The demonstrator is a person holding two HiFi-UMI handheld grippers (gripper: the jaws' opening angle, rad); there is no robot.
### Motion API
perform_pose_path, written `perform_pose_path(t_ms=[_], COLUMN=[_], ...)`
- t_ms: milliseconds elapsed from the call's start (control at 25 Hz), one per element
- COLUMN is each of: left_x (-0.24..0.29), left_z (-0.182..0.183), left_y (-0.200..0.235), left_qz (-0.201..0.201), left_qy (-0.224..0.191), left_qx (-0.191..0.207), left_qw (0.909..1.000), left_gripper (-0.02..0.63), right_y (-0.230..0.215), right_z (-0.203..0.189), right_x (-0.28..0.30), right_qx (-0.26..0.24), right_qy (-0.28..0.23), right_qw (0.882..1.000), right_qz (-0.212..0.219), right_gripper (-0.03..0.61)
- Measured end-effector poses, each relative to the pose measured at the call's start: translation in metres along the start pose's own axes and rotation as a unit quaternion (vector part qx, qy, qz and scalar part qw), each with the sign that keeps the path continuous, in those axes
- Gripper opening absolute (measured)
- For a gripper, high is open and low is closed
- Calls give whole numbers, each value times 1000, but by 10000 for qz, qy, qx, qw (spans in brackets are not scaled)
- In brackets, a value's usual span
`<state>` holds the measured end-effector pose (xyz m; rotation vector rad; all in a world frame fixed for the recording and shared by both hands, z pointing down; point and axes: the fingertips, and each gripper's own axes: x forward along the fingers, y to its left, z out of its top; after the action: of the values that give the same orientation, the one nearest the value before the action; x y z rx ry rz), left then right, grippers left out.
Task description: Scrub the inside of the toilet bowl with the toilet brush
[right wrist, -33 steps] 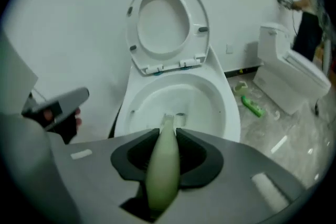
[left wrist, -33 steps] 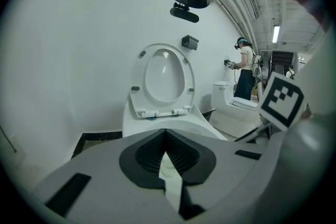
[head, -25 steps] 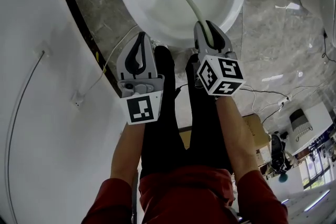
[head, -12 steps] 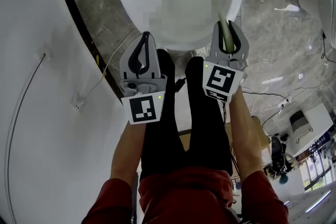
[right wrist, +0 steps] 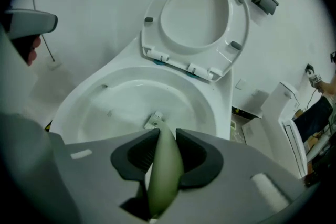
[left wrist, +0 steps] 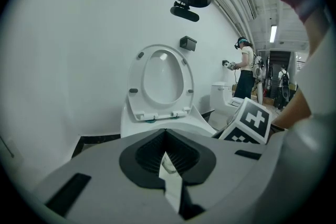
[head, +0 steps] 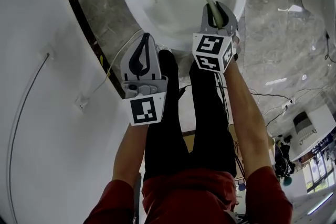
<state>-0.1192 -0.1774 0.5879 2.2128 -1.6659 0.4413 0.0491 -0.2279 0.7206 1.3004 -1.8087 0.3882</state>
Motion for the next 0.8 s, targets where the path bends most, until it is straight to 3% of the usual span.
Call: perform_pose_path(t_ms=[200,400,600,800], left_x=[-4,-6,-4,-1], left_z=[-3,-4,-1,3], left_y=[8,12,11,5], left_qz=[74,128,107,-11], left_qy=[9,-17,-35,-31], left_qx=[-8,-103,-97,19], left_qw=[10000,9999,9999,10000], left_gripper=[6,6,6,6], right_y=[10,16,12,-23], right_z=[29,63,36,10], right_x=[-14,-54,-14,-4], right_qx=[-361,-211,503,1568], right_qy=[-294,-775,-217,268], right_qw=[9986,9955,9973,9869], right_qz=[253,510,490,255], right_gripper=[110,110,112,110])
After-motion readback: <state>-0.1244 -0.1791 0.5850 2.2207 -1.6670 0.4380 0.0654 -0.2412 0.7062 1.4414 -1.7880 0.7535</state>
